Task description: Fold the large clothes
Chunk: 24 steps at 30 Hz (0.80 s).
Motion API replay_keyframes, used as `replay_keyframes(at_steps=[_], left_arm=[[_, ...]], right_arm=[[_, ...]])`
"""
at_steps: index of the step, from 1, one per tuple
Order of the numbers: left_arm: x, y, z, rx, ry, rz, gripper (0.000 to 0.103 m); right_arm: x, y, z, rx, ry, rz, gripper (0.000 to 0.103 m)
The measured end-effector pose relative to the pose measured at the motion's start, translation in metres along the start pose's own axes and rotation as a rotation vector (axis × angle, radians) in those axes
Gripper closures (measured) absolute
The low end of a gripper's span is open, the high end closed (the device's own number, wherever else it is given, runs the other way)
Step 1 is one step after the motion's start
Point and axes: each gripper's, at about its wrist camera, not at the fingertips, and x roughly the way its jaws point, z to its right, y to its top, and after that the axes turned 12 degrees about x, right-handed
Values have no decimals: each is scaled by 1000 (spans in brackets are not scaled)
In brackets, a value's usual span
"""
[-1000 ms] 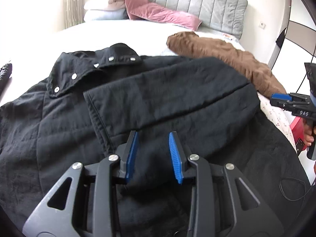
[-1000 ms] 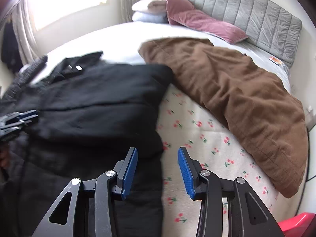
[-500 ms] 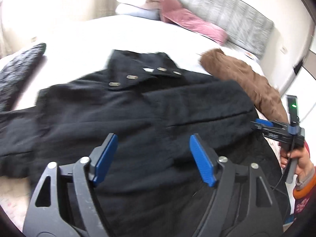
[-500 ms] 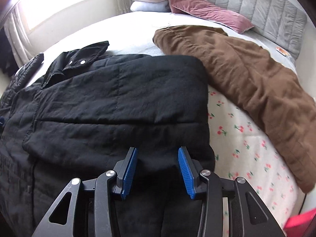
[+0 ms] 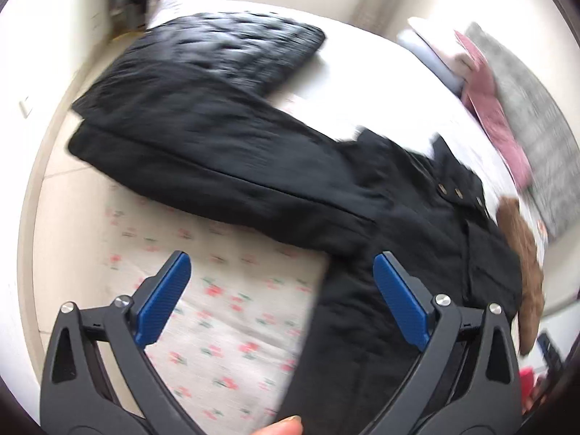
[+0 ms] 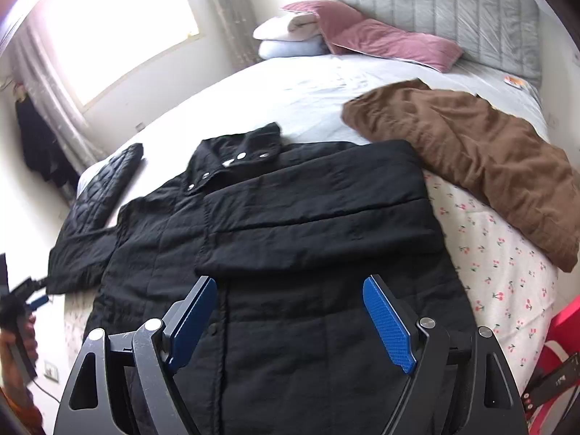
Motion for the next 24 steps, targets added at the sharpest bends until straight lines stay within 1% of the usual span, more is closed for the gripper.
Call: replay_keyframes(at_steps=[1, 2, 4, 6, 7, 9, 13, 14, 15, 16, 17, 18, 19, 20, 21, 24], left_arm=[[2, 0, -15, -35, 12, 9, 3], [7, 1, -39, -94, 24, 28, 3], [14, 2, -66, -167, 33, 49, 3], [28, 4, -92, -226, 36, 69, 3], [37, 5, -103, -252, 32, 77, 3], [51, 6, -115, -295, 13, 83, 3], [76, 9, -130, -384, -32, 97, 4], [79, 10, -132, -409, -49, 121, 10], [80, 10, -134, -426, -57, 133, 21], [80, 10, -135, -441, -73, 143, 28], [80, 12, -135, -457, -101, 157, 45], [78, 13, -133, -463, -110, 164, 58], [75, 14, -130, -462, -107, 178, 63], [68, 17, -123, -446, -80, 197, 73], [63, 21, -119, -429, -65, 215, 80], [42, 30, -104, -372, -42, 277, 89]], right_arm=[[2, -5, -2, -8, 4, 4, 19], [5, -10, -3, -4, 15, 7, 19], [15, -16, -1, 10, 39, -2, 19], [30, -18, -2, -19, 14, -47, 19], [33, -18, -1, -19, 2, -43, 19], [36, -19, 2, -6, -10, -28, 19], [42, -21, 7, 14, -10, -43, 19], [44, -22, 7, 15, -10, -46, 19], [46, -22, 7, 16, -10, -51, 19], [49, -22, 7, 16, -11, -59, 18], [51, -23, 7, 16, -12, -64, 19], [52, -23, 8, 16, -14, -67, 19], [53, -23, 8, 15, -15, -70, 19], [54, -23, 9, 17, -16, -70, 19], [54, -23, 10, 19, -16, -70, 19], [53, -22, 12, 31, -8, -65, 19]])
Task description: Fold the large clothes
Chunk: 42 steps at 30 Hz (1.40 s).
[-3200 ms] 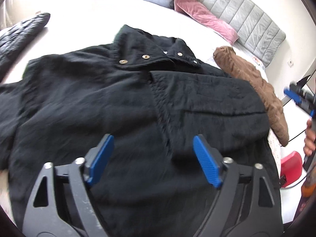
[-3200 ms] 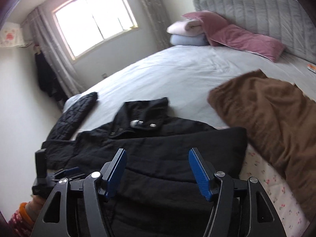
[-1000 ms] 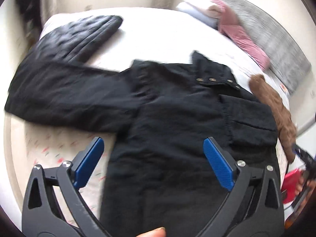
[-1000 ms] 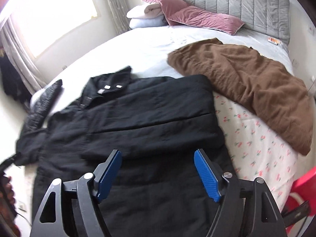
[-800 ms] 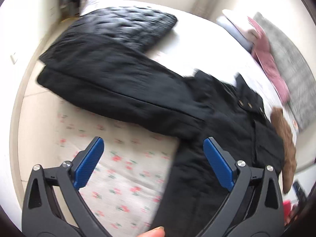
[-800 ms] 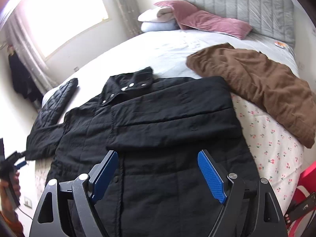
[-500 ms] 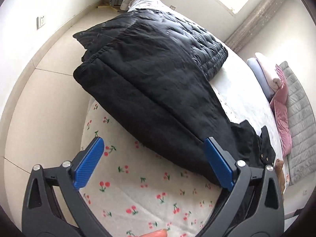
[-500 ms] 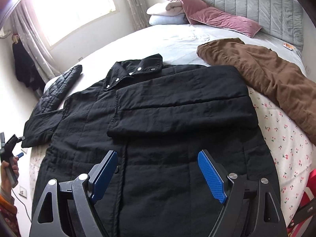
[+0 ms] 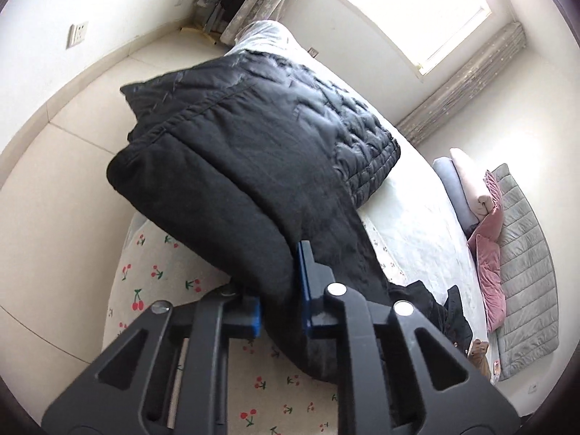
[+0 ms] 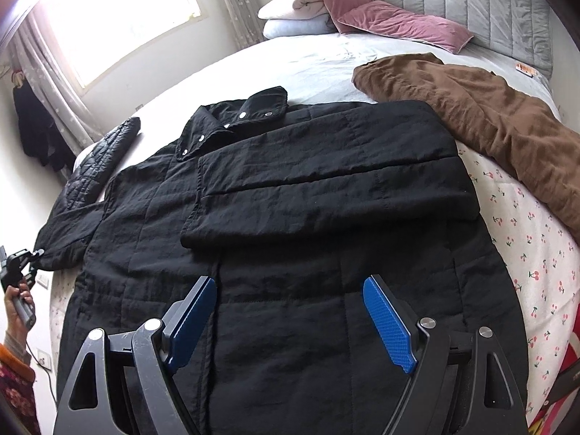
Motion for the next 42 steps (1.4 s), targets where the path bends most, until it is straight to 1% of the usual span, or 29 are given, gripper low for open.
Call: replay_keyframes(at_steps=[1, 3, 5, 6, 7, 10, 11, 13, 15, 18, 19, 20, 21, 22, 23, 24, 25, 26, 27, 29, 30, 34, 35, 37, 38, 39, 40, 41, 42], left_arm=[[-10, 3, 10, 28, -10, 30, 91], [-29, 9, 28, 63, -43, 88, 92], [-53, 14, 58, 107, -105, 161, 93], [-63, 18, 69, 130, -136, 183, 93], [-76, 19, 92, 174, -184, 213, 93], [-101, 15, 152, 301, -290, 257, 93], [-111, 9, 183, 370, -335, 269, 93], [-120, -3, 222, 449, -393, 267, 93], [-125, -23, 273, 544, -458, 242, 93], [-122, -55, 318, 626, -522, 187, 92], [-120, -68, 328, 646, -535, 166, 91], [-111, -85, 347, 679, -555, 123, 89], [-107, -99, 353, 705, -580, 83, 82], [-94, -118, 370, 767, -650, -23, 76], [-83, -133, 378, 823, -683, -119, 64], [-79, -147, 384, 867, -683, -166, 63], [-76, -157, 386, 909, -673, -184, 63], [-76, -165, 384, 958, -652, -167, 63], [-76, -165, 378, 972, -633, -141, 58], [-69, -153, 361, 945, -608, -130, 50], [-66, -147, 354, 930, -592, -133, 50], [-35, -112, 307, 843, -474, -151, 50], [-26, -102, 289, 825, -447, -159, 50], [-14, -98, 271, 812, -402, -171, 50], [-6, -98, 262, 803, -376, -183, 52], [2, -96, 254, 788, -358, -195, 58], [10, -98, 251, 777, -353, -207, 63], [18, -101, 248, 761, -352, -226, 70], [22, -105, 249, 752, -354, -235, 75]], right_arm=[[-1, 0, 0, 1, 2, 1, 19], [-2, 2, 1, -4, 1, 9, 19], [-4, 4, 3, -1, 3, 21, 19], [-4, 4, 4, 4, 8, 24, 19], [-4, 5, 7, 13, 15, 26, 19], [-1, 8, 15, 39, 14, 20, 19], [0, 9, 18, 47, 15, 19, 19], [2, 11, 23, 64, 19, 16, 19], [3, 12, 28, 80, 21, 14, 19], [3, 14, 34, 100, 25, 13, 19], [3, 14, 35, 104, 26, 14, 19], [3, 14, 37, 107, 28, 17, 19], [3, 14, 38, 110, 30, 19, 19], [2, 15, 38, 111, 31, 21, 19], [2, 15, 39, 111, 32, 22, 19], [2, 15, 40, 109, 35, 21, 19], [2, 15, 40, 109, 32, 20, 19], [2, 15, 41, 105, 31, 21, 19], [2, 15, 41, 102, 32, 25, 19], [0, 17, 42, 104, 41, 37, 19], [0, 17, 42, 111, 48, 36, 19], [0, 16, 35, 121, 100, 1, 19], [-1, 18, 31, 119, 120, -11, 19], [-1, 23, 20, 111, 159, -35, 19], [3, 28, 13, 99, 186, -55, 19], [12, 37, 5, 90, 217, -90, 19], [19, 42, 1, 97, 223, -105, 19], [31, 50, -5, 111, 206, -107, 20], [42, 56, -11, 111, 177, -93, 27]])
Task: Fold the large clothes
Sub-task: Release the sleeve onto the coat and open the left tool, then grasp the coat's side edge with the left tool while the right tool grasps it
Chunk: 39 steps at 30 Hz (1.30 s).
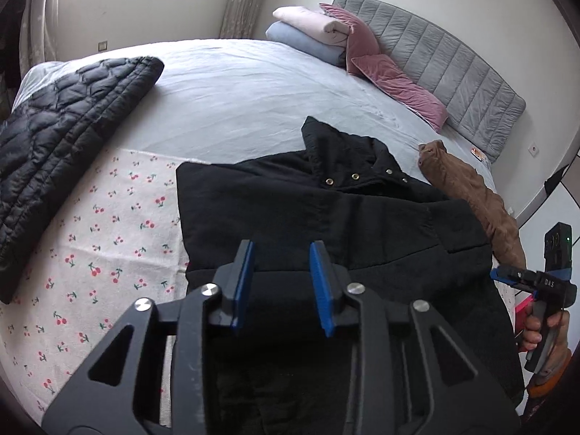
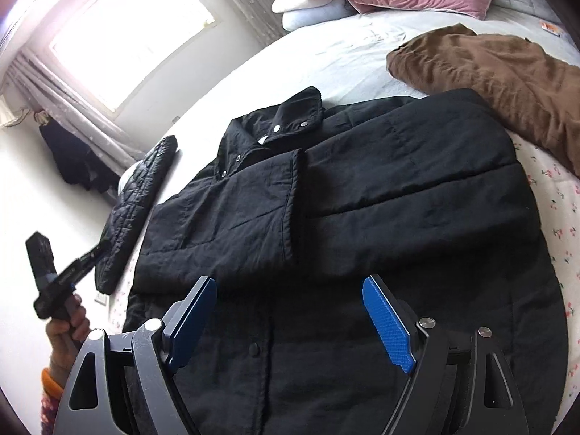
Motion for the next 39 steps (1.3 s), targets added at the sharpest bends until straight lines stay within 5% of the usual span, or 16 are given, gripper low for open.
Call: replay_keyframes(at_steps=[1, 3, 4, 9, 13, 16, 17, 19, 21, 29, 34, 39], left_arm=[[8, -6, -1, -10, -9, -2, 76], [21, -14, 4, -2, -35, -12, 82], [31, -22, 7, 11, -45, -30, 84], [66, -59, 3, 37, -24, -65, 98], [64, -67, -7, -40, -119, -10, 98], [56, -65, -9, -84, -157, -21, 96], [52, -63, -8, -98, -160, -37, 86], [39, -60, -2, -125, -176, -61, 56], [12, -58, 10, -134, -153, -52, 13], [-102, -86, 36, -191, -28, -11, 6], [-145, -129, 44, -183, -33, -65, 4], [-172, -171, 58, -54, -51, -124, 4]], right_arm=[[8, 3, -3, -6, -11, 9, 34], [35, 6, -11, -35, 3, -1, 82], [47, 5, -13, -45, 7, -11, 89], [92, -10, -21, -180, -89, -9, 90], [100, -16, -14, -208, -101, 27, 92], [89, -15, -9, -198, -90, 27, 84], [81, -16, -7, -194, -84, 23, 80], [57, -16, -3, -191, -50, 2, 71], [24, -20, 2, -204, -32, -10, 47], [-115, -51, 41, -269, -35, 45, 20], [-168, -86, 79, -279, -42, 34, 16], [-197, -132, 126, -276, -16, -25, 16]])
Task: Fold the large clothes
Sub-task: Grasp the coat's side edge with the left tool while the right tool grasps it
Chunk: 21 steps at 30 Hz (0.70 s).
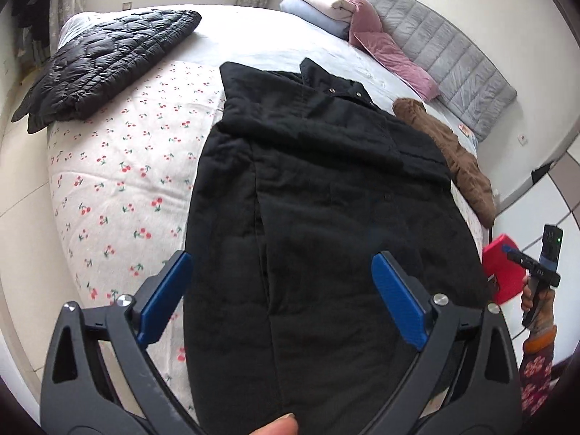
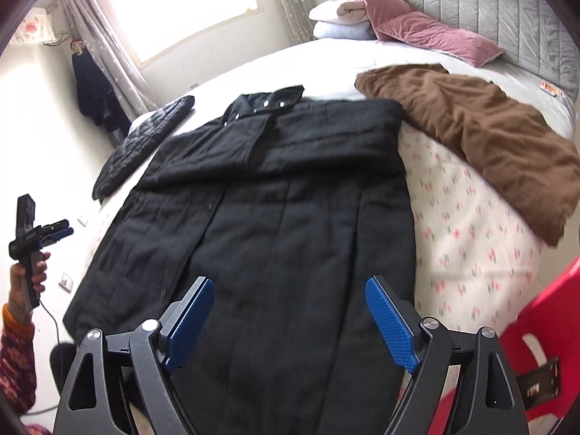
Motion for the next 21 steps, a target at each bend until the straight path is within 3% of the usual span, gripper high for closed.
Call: replay_keyframes(at_steps=[3, 9, 17, 21], left_arm=[[-6, -30, -4, 2, -46, -66, 4], [-13, -71, -22, -38, -38, -131, 4], [4, -107, -35, -112, -188, -157, 4], [14, -121, -32, -129, -257, -171, 10]], right_arm=[[-8, -29, 19, 23, 13, -27, 16], [-15, -73, 53, 109, 74, -50, 16], [-5, -98, 82, 225, 112, -62, 16], [5, -109, 90, 276, 113, -79, 16]])
